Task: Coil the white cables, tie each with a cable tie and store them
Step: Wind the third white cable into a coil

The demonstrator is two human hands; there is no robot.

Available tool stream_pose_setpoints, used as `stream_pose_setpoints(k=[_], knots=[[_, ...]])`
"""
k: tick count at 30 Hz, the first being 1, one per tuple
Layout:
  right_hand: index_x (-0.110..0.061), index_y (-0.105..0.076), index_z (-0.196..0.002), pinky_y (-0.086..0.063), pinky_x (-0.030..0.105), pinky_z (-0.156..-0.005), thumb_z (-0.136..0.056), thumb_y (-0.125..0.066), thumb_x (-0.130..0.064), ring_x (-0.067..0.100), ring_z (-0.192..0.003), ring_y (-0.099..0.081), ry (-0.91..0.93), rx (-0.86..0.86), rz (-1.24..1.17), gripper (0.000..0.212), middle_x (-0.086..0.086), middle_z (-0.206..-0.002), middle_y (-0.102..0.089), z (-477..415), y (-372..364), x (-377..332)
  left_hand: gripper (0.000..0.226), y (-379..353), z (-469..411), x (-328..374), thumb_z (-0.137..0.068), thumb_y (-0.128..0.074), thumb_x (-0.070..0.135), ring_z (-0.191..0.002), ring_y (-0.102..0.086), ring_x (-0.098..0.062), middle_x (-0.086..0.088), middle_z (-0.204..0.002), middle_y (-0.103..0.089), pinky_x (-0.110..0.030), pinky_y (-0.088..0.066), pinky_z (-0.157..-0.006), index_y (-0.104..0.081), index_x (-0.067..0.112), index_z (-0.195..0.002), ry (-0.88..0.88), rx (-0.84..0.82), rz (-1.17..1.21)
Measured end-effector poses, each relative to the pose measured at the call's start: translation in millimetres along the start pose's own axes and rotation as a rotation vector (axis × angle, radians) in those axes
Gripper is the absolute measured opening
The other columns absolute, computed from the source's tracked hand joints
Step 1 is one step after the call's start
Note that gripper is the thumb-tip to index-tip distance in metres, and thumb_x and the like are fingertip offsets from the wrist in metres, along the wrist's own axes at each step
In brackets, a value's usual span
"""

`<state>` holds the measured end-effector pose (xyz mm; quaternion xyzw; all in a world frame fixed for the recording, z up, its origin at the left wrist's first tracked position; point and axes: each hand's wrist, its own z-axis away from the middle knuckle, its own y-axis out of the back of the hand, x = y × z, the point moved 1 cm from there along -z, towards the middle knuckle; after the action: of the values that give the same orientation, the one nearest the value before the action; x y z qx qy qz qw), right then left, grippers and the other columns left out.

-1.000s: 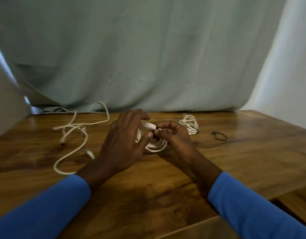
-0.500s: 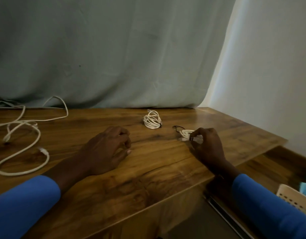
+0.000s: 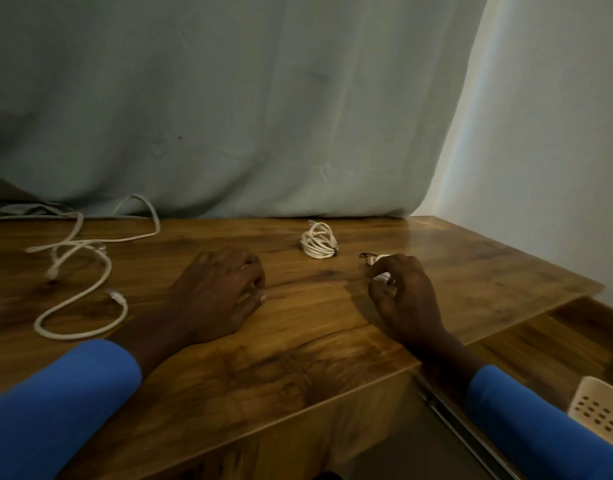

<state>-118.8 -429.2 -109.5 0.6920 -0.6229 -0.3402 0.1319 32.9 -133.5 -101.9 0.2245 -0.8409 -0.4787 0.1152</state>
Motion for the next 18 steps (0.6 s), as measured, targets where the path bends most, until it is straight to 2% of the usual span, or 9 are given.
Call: stream_pose_setpoints(k=[3, 5, 9, 12, 15, 16, 18], knots=[[-0.026, -0.068, -0.096, -0.049, 0.035, -0.077, -0.087, -0.065, -0.028, 0.011, -0.096, -0.056, 0.107, -0.111, -0.147, 0.01, -0.007, -0.102, -0.064, 0, -21, -46, 0.031, 20, 8, -8, -0.092, -0.048, 0.056, -0.115, -0.059, -0.024, 0.005, -0.122, -0.062, -0.044, -0.041, -0.093, -0.061, 0.033, -0.108, 0.113, 0.131, -0.129], [-0.024, -0.07, -0.095, -0.047, 0.03, -0.074, -0.085, -0.062, -0.031, 0.008, -0.091, -0.057, 0.177, -0.222, -0.211, 0.015, -0.008, -0.098, -0.065, -4, -40, -79, 0.028, 38, 17, -21, -0.092, -0.061, 0.05, -0.116, -0.057, -0.027, 0.002, -0.12, -0.062, -0.046, -0.038, -0.095, -0.062, 0.03, -0.111, 0.308, 0.226, -0.124], [-0.024, -0.072, -0.094, -0.051, 0.03, -0.072, -0.089, -0.071, -0.027, 0.004, -0.084, -0.06, 0.233, -0.431, -0.316, 0.006, -0.01, -0.094, -0.066, -20, -88, -147, 0.029, 72, 52, -56, -0.089, -0.07, 0.045, -0.12, -0.056, -0.034, -0.006, -0.12, -0.063, -0.049, -0.039, -0.099, -0.066, 0.026, -0.11, 0.647, 0.407, -0.13], [-0.026, -0.071, -0.095, -0.059, 0.034, -0.071, -0.091, -0.073, -0.029, 0.006, -0.079, -0.067, 0.161, -0.524, -0.437, 0.005, -0.01, -0.088, -0.071, -32, -122, -196, 0.044, 85, 78, -70, -0.086, -0.068, 0.059, -0.13, -0.051, -0.032, -0.005, -0.133, -0.06, -0.049, -0.037, -0.106, -0.063, 0.03, -0.117, 0.87, 0.299, -0.14], [-0.022, -0.066, -0.11, -0.056, 0.026, -0.065, -0.093, -0.073, -0.035, 0.01, -0.072, -0.07, 0.092, -0.601, -0.53, 0.022, -0.006, -0.082, -0.073, -49, -148, -234, 0.06, 82, 93, -70, -0.082, -0.065, 0.073, -0.132, -0.05, -0.031, -0.004, -0.138, -0.057, -0.05, -0.039, -0.105, -0.056, 0.032, -0.125, 0.977, 0.152, -0.079], [-0.021, -0.065, -0.115, -0.055, 0.026, -0.068, -0.095, -0.072, -0.041, 0.011, -0.075, -0.07, 0.08, -0.622, -0.532, 0.029, -0.005, -0.085, -0.072, -55, -155, -245, 0.063, 79, 96, -70, -0.082, -0.065, 0.072, -0.132, -0.05, -0.031, -0.004, -0.139, -0.056, -0.05, -0.041, -0.105, -0.054, 0.032, -0.129, 0.997, 0.124, -0.053], [-0.025, -0.065, -0.124, -0.058, 0.033, -0.081, -0.092, -0.068, -0.057, 0.014, -0.087, -0.069, 0.086, -0.649, -0.49, 0.046, -0.005, -0.097, -0.071, -63, -169, -260, 0.058, 74, 100, -75, -0.085, -0.067, 0.065, -0.129, -0.052, -0.03, -0.006, -0.137, -0.058, -0.048, -0.046, -0.103, -0.054, 0.031, -0.129, 1.023, 0.141, 0.014]])
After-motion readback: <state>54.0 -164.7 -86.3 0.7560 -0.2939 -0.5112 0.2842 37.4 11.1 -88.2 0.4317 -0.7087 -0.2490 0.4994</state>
